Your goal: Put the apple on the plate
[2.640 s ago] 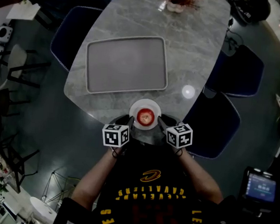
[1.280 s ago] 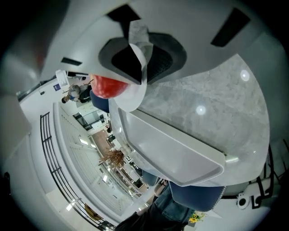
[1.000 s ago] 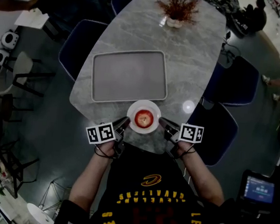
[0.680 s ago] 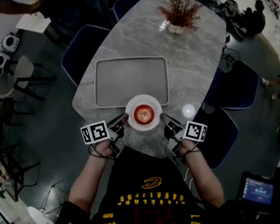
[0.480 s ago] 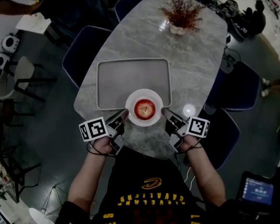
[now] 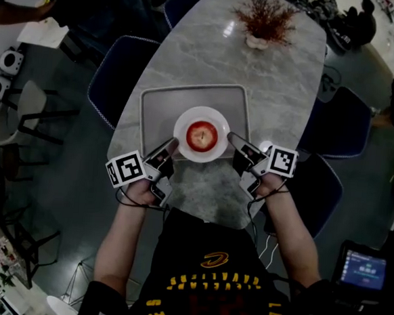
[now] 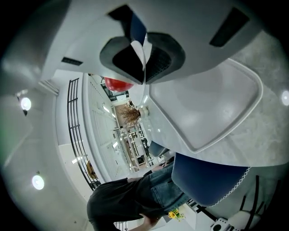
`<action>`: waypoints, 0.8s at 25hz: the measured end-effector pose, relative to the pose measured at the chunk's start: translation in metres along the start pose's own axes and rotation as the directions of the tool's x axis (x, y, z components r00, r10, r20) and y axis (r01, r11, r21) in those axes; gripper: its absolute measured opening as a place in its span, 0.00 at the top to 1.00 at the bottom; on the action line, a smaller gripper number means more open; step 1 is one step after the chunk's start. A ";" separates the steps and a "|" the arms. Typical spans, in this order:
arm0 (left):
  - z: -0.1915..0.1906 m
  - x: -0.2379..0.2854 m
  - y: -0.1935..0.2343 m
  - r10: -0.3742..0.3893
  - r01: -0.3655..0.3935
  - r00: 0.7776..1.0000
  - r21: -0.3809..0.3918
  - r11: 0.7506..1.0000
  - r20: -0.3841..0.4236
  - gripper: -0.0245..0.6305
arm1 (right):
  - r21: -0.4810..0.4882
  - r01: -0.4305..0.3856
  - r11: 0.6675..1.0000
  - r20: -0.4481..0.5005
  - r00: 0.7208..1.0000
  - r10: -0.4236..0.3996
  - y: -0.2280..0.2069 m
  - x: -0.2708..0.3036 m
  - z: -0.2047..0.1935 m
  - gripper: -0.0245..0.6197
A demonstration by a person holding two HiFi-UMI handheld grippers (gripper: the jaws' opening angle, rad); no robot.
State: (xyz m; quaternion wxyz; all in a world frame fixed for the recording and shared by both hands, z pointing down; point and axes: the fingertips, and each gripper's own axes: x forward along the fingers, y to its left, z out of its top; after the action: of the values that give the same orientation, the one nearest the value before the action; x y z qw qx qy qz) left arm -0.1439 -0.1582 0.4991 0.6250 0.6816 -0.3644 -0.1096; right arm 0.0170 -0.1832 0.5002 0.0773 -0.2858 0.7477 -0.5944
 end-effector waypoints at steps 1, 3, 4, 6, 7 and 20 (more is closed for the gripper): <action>0.005 0.002 0.002 -0.003 0.003 1.000 -0.004 1.000 0.002 0.93 | 0.009 0.002 1.000 -0.001 1.000 -0.002 -0.003 0.004 0.002 0.93; 0.012 0.005 0.005 -0.008 0.008 1.000 -0.018 1.000 0.004 0.93 | 0.025 0.001 1.000 -0.001 1.000 -0.001 -0.007 0.011 0.005 0.93; 0.015 0.006 0.007 -0.010 0.010 1.000 -0.025 1.000 0.004 0.93 | 0.033 0.000 0.999 0.001 1.000 0.000 -0.009 0.014 0.006 0.93; 0.022 0.008 0.012 -0.010 0.010 1.000 -0.037 0.999 0.003 0.93 | 0.050 0.005 0.999 0.003 1.000 -0.005 -0.013 0.022 0.008 0.93; 0.025 0.010 0.015 -0.006 0.006 1.000 -0.041 0.999 0.001 0.93 | 0.054 0.011 0.998 0.003 1.000 -0.011 -0.016 0.025 0.009 0.93; 0.044 0.040 0.073 0.059 -0.063 0.997 -0.070 0.996 -0.051 0.93 | 0.103 0.126 0.987 -0.030 0.992 -0.124 -0.076 0.058 0.011 0.93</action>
State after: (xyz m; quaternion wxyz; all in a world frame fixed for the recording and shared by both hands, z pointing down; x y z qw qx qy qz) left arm -0.1680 -0.2140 0.5704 0.6608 0.6498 -0.3656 -0.0867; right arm -0.0006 -0.2328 0.5808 0.0462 -0.3207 0.6968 -0.6399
